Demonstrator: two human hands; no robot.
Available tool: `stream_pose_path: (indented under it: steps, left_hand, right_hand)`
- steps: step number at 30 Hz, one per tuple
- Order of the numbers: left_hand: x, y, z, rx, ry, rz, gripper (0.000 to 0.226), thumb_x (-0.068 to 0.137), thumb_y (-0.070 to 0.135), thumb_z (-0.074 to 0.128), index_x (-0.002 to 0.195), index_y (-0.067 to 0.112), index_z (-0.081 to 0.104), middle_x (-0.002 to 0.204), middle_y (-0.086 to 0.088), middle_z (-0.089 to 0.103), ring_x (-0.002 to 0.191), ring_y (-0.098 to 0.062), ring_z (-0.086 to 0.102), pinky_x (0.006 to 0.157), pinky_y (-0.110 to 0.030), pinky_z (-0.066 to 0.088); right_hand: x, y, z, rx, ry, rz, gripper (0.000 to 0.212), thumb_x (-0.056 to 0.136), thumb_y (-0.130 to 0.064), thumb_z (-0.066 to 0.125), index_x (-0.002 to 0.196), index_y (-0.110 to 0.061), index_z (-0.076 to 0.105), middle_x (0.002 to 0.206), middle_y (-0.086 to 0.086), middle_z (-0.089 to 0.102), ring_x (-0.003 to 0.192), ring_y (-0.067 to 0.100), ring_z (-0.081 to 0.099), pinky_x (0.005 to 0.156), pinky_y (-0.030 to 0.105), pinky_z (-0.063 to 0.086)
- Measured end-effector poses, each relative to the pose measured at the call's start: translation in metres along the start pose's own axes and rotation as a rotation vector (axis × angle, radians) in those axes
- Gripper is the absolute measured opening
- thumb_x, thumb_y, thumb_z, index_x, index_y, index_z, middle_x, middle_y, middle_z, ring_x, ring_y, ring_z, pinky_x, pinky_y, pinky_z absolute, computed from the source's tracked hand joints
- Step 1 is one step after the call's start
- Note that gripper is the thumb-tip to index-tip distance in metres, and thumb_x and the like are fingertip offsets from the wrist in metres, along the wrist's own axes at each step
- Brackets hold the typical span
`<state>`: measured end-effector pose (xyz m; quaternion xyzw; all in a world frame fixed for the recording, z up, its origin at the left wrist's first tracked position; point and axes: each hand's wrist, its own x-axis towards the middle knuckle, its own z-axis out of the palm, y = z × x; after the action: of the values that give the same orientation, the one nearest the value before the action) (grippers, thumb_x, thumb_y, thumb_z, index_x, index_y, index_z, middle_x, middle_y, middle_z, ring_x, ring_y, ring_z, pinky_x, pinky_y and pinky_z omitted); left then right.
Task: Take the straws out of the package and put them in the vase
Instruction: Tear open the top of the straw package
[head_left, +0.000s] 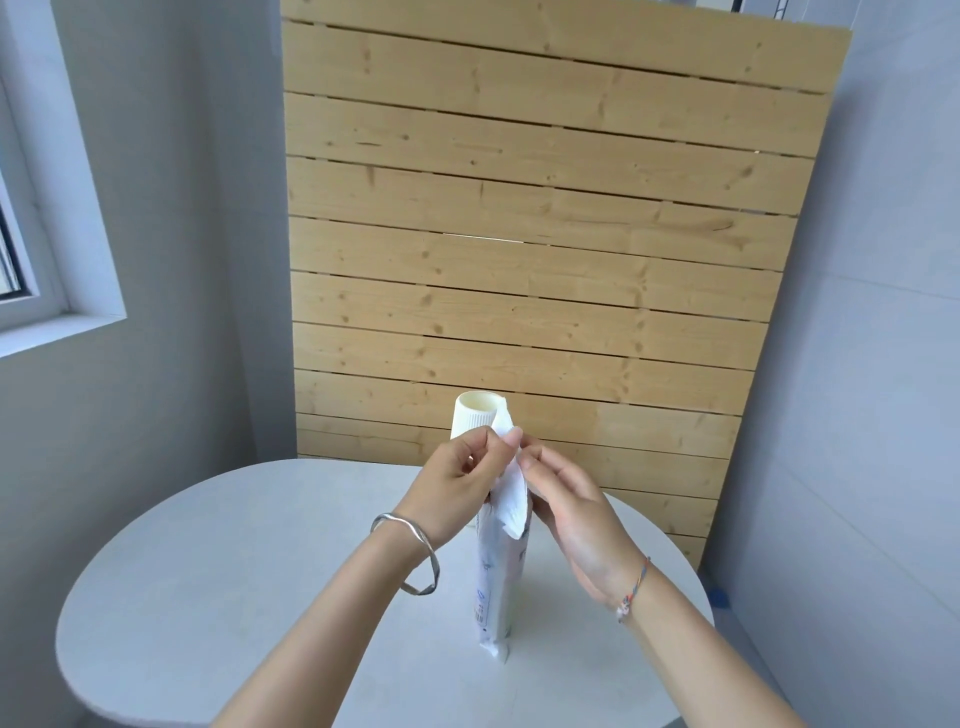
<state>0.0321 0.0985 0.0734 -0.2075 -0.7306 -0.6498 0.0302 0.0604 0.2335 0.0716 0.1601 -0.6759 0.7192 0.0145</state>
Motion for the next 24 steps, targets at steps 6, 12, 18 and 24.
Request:
stream_pose_path:
  steps: [6, 12, 18, 24]
  left_hand:
    - [0.003, 0.006, -0.004, 0.087, -0.029, -0.012, 0.031, 0.100, 0.023, 0.045, 0.080, 0.000, 0.050, 0.076, -0.013, 0.047, 0.073, -0.022, 0.046, 0.069, -0.035, 0.040]
    - [0.001, 0.004, -0.006, 0.125, -0.036, 0.046, 0.028, 0.102, 0.015, 0.040, 0.079, 0.002, 0.050, 0.064, 0.007, 0.049, 0.060, -0.009, 0.043, 0.057, -0.016, 0.037]
    - [-0.010, -0.005, 0.002, -0.047, 0.052, 0.064, 0.030, 0.103, 0.012, 0.037, 0.078, -0.002, 0.048, 0.054, 0.018, 0.042, 0.048, 0.004, 0.037, 0.051, -0.009, 0.033]
    - [-0.008, 0.001, -0.007, 0.009, 0.023, 0.025, 0.039, 0.102, 0.022, 0.041, 0.089, -0.014, 0.049, 0.071, -0.008, 0.045, 0.064, -0.014, 0.042, 0.061, -0.020, 0.037]
  right_hand:
    - [0.002, -0.001, 0.002, -0.046, 0.012, -0.002, 0.026, 0.097, -0.013, 0.044, 0.090, 0.007, 0.058, 0.115, 0.010, 0.057, 0.107, 0.025, 0.057, 0.102, 0.038, 0.043]
    - [0.001, -0.001, 0.005, -0.010, 0.021, 0.005, 0.021, 0.096, -0.010, 0.045, 0.086, 0.004, 0.057, 0.103, 0.008, 0.059, 0.091, 0.019, 0.060, 0.090, 0.034, 0.046]
    - [0.001, -0.008, 0.012, 0.044, 0.030, 0.014, 0.036, 0.094, -0.002, 0.045, 0.065, -0.011, 0.065, 0.137, -0.006, 0.050, 0.091, 0.008, 0.065, 0.079, 0.020, 0.050]
    - [0.002, -0.011, 0.015, 0.042, -0.004, 0.030, 0.027, 0.095, -0.006, 0.046, 0.076, -0.007, 0.066, 0.124, -0.015, 0.060, 0.096, 0.009, 0.065, 0.084, 0.020, 0.051]
